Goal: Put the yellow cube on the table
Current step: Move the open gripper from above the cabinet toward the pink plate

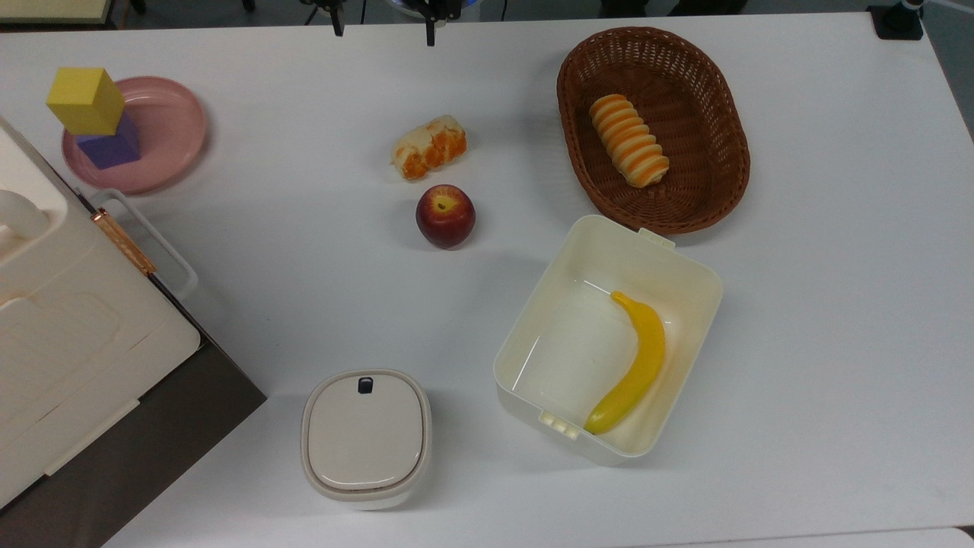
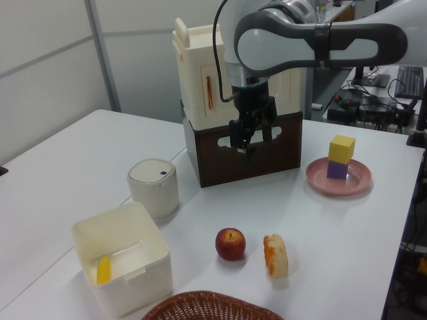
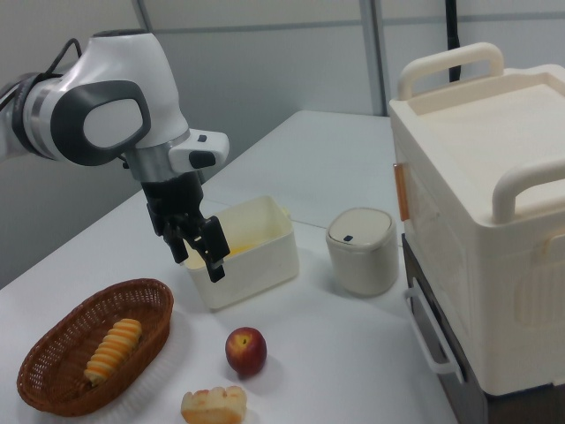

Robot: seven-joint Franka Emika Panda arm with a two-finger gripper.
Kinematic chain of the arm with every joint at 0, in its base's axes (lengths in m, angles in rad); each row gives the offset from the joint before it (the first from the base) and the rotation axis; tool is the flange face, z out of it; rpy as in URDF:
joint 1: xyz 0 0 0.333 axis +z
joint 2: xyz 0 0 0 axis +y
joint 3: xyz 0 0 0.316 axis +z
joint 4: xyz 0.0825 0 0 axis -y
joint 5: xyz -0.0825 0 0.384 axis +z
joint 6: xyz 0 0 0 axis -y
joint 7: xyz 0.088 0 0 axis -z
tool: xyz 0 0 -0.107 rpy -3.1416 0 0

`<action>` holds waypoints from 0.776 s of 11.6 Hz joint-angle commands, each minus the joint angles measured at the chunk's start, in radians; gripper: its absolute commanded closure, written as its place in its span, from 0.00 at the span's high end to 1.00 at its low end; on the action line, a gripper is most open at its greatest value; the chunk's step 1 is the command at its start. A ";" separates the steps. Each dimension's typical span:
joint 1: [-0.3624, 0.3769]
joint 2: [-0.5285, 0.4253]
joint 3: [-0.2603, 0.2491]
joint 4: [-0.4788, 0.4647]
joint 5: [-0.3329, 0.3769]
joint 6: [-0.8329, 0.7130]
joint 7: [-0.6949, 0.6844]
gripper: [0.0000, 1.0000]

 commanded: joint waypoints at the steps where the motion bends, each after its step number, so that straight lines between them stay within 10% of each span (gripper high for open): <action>1: 0.006 -0.010 -0.006 0.005 -0.012 0.006 -0.005 1.00; 9: 0.003 -0.002 -0.007 0.002 -0.011 0.009 -0.014 1.00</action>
